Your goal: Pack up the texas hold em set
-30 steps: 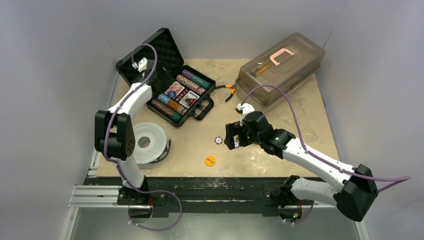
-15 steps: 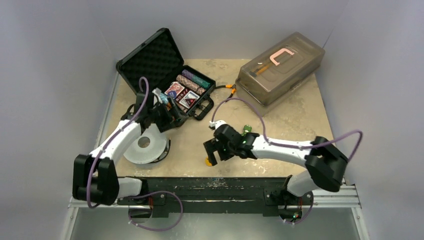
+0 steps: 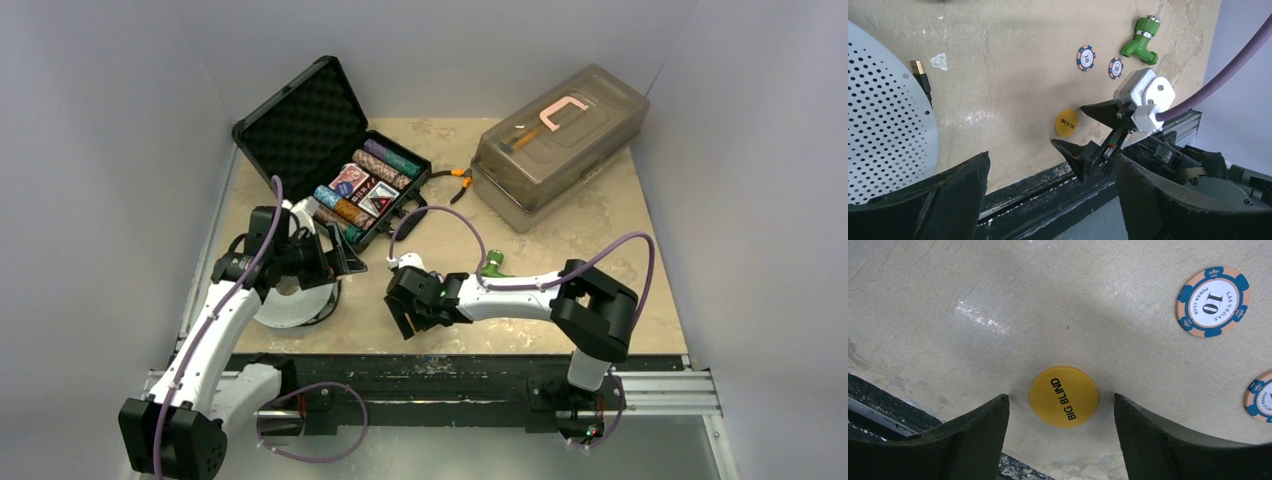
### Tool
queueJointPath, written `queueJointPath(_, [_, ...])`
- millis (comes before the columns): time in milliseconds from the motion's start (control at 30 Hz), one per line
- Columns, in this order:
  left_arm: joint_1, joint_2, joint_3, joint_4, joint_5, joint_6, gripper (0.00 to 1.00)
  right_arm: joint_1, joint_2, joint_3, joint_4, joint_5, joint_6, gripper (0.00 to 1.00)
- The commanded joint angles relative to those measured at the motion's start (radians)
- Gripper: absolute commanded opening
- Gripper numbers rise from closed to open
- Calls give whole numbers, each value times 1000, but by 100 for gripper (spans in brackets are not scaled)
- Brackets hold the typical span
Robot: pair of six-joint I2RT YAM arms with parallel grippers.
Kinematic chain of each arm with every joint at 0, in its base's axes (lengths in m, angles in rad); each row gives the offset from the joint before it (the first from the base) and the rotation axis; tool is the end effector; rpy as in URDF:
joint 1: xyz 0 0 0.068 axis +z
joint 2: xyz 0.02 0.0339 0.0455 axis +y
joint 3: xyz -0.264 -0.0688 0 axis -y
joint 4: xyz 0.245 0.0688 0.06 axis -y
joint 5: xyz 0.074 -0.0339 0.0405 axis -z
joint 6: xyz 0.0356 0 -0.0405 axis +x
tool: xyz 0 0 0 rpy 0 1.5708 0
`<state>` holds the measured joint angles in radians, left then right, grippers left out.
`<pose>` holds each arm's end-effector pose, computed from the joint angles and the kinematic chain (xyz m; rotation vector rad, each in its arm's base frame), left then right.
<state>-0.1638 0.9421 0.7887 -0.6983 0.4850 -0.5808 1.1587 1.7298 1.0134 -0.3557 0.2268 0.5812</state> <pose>0.1803 -0.0466 0.2695 -0.2891 2.4856 -0.9148 0.1427 0.3065 0.1631 -0.6764 2.5453 0.3190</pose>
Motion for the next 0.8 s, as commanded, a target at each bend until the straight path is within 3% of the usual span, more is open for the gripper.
queueJointPath(0, [4,-11,60,-50,14,59,90,42,33,68,-68,90,26,72])
queueJointPath(200, [4,-20,76,-76,-8,77,90,63,52,79,-102,111,54,62])
queueJointPath(767, [4,-30,23,-54,15,41,88,64,84,85,-112,175,35,54])
